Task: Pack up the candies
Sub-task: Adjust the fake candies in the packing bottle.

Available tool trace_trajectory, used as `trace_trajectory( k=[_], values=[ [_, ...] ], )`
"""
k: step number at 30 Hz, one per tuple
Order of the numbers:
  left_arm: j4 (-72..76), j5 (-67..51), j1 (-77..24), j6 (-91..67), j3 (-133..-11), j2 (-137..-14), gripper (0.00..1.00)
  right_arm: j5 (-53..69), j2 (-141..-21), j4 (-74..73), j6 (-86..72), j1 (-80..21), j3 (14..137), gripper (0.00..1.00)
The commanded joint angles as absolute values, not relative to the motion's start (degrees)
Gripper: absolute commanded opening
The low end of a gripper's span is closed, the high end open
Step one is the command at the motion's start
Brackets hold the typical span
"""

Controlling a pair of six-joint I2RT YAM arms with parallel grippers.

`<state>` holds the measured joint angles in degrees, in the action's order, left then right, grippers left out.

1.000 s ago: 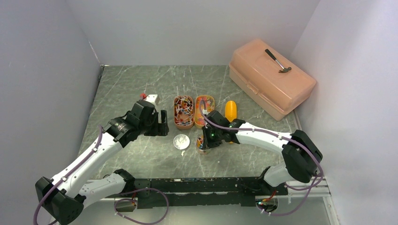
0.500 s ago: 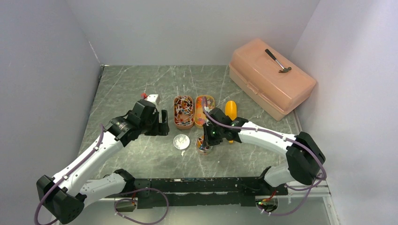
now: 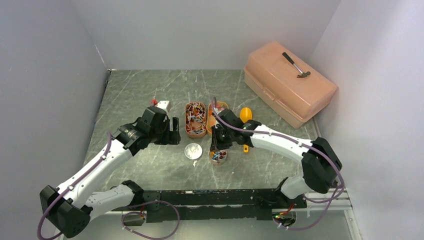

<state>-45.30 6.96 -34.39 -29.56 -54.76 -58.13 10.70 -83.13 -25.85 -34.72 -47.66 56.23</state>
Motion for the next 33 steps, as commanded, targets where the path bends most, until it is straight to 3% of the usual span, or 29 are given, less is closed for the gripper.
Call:
trace_trajectory(
  k=[1,33],
  values=[
    [-44.5,7.8,-34.6,-29.1,-57.0,-58.1,0.83,12.9,-85.4,-22.8,-35.0,-47.4,59.3,0.0],
    [-45.4,8.1,-34.6,-29.3,-57.9,-58.4,0.83,13.2,-91.0,-19.9,-36.9,-42.9,58.8,0.0]
  ],
)
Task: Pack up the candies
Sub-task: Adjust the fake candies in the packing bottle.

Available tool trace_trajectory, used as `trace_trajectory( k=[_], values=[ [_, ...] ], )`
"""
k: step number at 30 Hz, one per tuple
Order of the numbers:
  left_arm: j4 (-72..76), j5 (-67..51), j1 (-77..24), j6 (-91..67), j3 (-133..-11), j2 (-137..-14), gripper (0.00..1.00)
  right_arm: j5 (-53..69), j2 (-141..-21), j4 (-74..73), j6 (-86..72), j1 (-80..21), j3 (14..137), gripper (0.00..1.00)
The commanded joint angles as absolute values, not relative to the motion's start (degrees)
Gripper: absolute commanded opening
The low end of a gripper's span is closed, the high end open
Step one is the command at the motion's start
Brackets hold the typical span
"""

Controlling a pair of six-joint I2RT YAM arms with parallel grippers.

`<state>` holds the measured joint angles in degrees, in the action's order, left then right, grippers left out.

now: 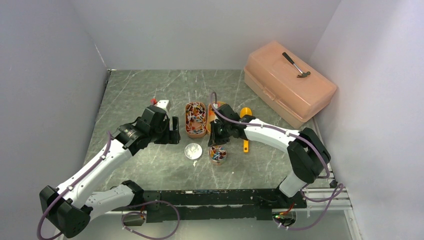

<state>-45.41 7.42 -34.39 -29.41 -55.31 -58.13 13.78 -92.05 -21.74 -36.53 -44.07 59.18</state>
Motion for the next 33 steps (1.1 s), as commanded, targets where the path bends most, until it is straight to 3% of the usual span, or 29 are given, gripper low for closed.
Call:
trace_trajectory(
  k=[1,21,27,28,33],
  values=[
    [-45.4,8.2,-34.6,-29.4,-57.9,-58.4,0.83,13.1,-90.8,-19.9,-36.9,-42.8,58.5,0.0],
    [-42.0,1.0,-34.6,-30.0,-58.2,-65.6,0.84,7.7,-78.8,-23.8,-35.8,-42.5,58.1,0.01],
    [-42.7,-0.1,-36.3,-31.8,-61.3,-75.2,0.85,3.0,-71.9,-28.5,-33.5,-41.7,57.8,0.36],
    [-43.2,-0.1,-36.8,-32.0,-62.2,-77.1,0.9,2.3,-70.2,-29.0,-33.2,-41.5,57.3,0.4],
    [-41.9,-0.2,-40.1,-33.5,-64.3,-83.7,0.94,1.1,-64.4,-31.0,-32.7,-40.3,53.6,0.55]
  ],
)
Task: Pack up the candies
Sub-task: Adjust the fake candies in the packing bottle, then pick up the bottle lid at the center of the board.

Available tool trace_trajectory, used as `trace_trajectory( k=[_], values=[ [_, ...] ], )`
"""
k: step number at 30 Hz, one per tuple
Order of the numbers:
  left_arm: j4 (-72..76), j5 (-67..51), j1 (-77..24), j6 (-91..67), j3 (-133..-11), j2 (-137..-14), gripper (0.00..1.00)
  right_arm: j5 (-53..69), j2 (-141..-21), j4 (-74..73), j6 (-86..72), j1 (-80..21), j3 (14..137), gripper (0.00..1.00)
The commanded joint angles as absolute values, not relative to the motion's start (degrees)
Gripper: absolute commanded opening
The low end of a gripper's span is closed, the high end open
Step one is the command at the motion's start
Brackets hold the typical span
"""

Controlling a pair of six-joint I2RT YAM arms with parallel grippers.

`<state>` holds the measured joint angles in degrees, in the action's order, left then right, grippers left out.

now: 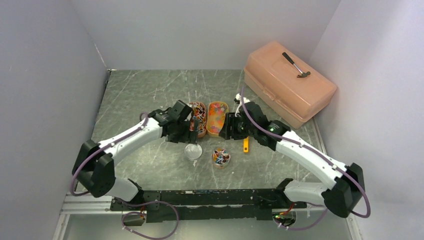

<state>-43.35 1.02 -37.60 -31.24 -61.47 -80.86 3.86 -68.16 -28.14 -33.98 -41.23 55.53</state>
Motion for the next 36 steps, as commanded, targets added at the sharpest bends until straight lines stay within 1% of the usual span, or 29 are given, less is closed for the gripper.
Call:
trace_trajectory(
  k=[1,8,12,15,26,36],
  values=[
    [-41.6,-0.2,-40.7,-33.9,-64.7,-84.9,0.94,1.1,-63.6,-31.4,-32.6,-40.1,53.1,0.57],
    [-41.8,-0.1,-43.4,-36.9,-68.2,-93.6,0.93,0.1,-57.9,-34.3,-31.7,-39.0,50.3,0.65],
    [-43.9,-0.1,-44.4,-38.0,-70.6,-98.3,0.94,-0.5,-55.8,-35.4,-31.3,-38.6,49.5,0.68],
    [-45.6,3.3,-45.4,-38.9,-71.8,-100.5,0.93,-1.4,-54.6,-35.9,-31.3,-38.2,48.9,0.69],
    [-50.5,9.9,-45.8,-41.7,-71.8,-101.0,0.94,-0.4,-53.9,-35.3,-31.2,-37.4,47.1,0.7],
    [-48.6,8.1,-45.7,-42.1,-69.8,-101.9,0.94,-0.2,-54.9,-34.5,-31.4,-37.2,47.2,0.7]
  ],
)
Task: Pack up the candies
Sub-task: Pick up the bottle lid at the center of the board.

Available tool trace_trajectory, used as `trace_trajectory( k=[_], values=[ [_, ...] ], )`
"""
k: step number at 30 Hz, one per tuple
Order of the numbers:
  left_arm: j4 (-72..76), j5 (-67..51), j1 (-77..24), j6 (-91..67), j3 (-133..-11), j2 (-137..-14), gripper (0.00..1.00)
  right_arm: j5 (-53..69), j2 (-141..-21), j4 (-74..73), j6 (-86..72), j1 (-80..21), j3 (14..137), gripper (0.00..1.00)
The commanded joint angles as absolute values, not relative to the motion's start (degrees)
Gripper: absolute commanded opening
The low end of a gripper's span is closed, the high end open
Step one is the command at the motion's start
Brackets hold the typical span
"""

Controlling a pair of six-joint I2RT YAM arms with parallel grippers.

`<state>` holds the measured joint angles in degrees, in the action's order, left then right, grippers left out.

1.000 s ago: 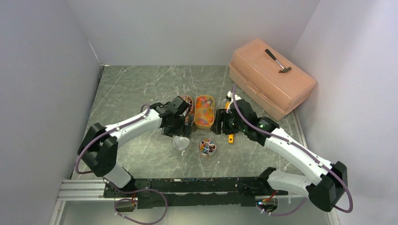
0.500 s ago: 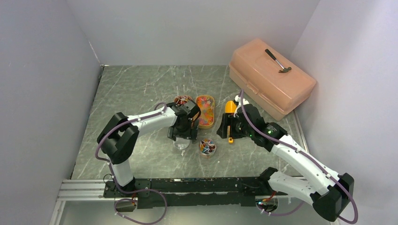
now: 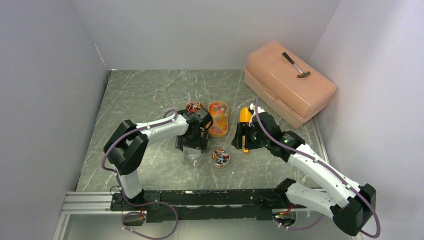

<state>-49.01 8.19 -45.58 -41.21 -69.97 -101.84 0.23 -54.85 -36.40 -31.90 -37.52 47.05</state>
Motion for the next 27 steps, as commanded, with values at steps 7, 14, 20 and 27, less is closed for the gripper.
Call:
trace_trajectory(
  k=[7,14,20,27],
  values=[
    [-47.6,7.3,-45.7,-41.3,-69.5,-103.6,0.94,-0.2,-55.3,-34.6,-31.7,-37.1,47.3,0.71],
    [-46.3,5.9,-45.7,-40.4,-69.6,-104.6,0.94,-0.2,-56.1,-34.4,-31.7,-37.1,47.5,0.7],
    [-45.3,4.9,-45.7,-39.5,-69.9,-105.7,0.94,-0.3,-56.3,-34.4,-31.7,-37.0,47.4,0.71],
    [-45.0,4.6,-45.7,-39.1,-70.4,-106.9,0.94,-0.2,-56.1,-34.3,-31.7,-36.8,47.0,0.71]
  ],
)
